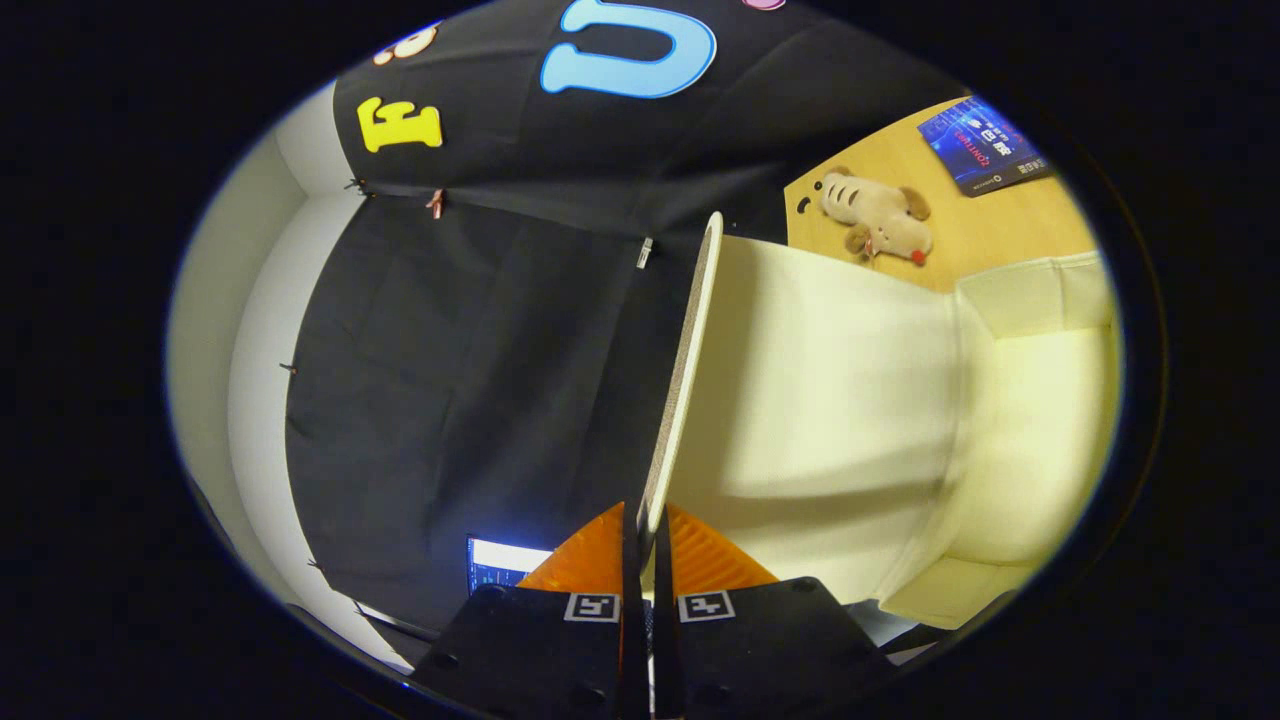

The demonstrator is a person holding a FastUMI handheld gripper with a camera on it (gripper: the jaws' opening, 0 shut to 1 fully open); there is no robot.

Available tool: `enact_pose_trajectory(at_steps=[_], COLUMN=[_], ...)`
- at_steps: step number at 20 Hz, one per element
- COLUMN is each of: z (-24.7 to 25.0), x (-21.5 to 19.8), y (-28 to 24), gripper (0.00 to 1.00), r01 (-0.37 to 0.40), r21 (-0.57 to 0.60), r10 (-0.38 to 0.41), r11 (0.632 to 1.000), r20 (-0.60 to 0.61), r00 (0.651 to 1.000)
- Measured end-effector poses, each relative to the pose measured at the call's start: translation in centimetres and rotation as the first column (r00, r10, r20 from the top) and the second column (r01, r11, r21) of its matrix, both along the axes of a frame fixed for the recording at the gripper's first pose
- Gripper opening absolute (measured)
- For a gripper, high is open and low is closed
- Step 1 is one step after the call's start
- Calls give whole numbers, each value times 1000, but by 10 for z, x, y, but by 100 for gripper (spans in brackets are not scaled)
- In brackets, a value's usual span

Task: Open the storage box then place both shoes into the box .Put the left shoe in first, then the right shoe, with the right side of both shoes facing outward in a uniform manner.

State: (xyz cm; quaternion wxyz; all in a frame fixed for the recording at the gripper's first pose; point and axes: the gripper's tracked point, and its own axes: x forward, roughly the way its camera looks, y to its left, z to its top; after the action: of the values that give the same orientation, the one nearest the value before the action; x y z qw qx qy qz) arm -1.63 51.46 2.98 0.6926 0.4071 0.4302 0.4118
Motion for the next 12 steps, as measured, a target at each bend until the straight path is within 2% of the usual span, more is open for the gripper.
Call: enact_pose_trajectory(at_steps=[5, 7, 9, 12], z=[-37, -48, -57, -51], x=[7, 10, 11, 10], y=[47, 50, 36, 0], gripper=[8, 9, 15, 65], r01=[-24, -20, -1, 49], r21=[-80, -113, -170, -197], r10=[24, 21, 8, -39], r11=[997, 993, 985, 979], r20=[-2, 8, 41, 56], r00=[1000, 1000, 999, 998])
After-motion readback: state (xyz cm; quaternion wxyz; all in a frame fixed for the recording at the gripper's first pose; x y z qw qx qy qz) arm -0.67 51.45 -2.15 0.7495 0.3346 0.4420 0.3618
